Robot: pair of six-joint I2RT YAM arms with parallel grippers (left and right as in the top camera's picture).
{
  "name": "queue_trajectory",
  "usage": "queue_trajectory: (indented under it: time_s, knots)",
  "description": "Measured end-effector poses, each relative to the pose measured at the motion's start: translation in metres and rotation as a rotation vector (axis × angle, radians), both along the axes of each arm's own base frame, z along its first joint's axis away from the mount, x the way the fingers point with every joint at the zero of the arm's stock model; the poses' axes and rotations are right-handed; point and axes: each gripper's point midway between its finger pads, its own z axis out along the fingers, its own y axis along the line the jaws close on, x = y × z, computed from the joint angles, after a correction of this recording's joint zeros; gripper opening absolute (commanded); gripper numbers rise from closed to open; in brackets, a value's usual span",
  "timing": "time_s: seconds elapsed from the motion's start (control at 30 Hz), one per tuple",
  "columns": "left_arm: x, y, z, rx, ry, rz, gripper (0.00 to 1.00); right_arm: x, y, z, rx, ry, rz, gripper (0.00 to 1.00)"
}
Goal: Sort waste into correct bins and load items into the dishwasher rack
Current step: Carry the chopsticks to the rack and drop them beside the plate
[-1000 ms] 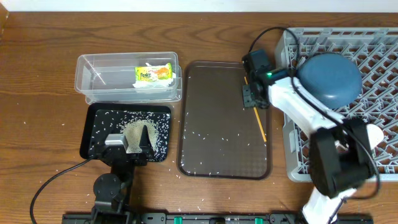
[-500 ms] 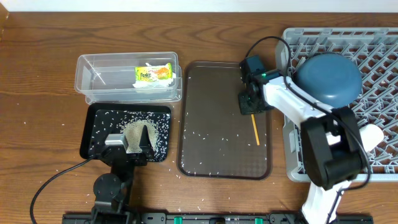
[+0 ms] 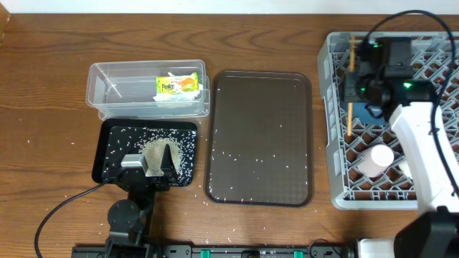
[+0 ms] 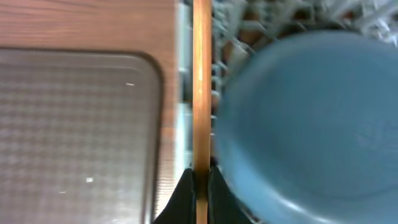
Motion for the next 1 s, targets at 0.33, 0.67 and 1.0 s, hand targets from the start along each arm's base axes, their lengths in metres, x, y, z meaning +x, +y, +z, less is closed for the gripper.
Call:
queue_trajectory:
  time_s: [0.33,0.67,1.0]
  knots:
    - [0.0,0.0,0.0,0.0,0.0,0.0,0.93,0.0,0.005,-0.041,0.008,0.116,0.024,0.91]
    - [0.0,0.0,0.0,0.0,0.0,0.0,0.93,-0.055,0.034,0.097,0.163,-0.143,0.11,0.99]
    - [0.0,0.0,0.0,0.0,0.0,0.0,0.93,-0.174,0.042,0.177,0.195,-0.33,0.155,0.99]
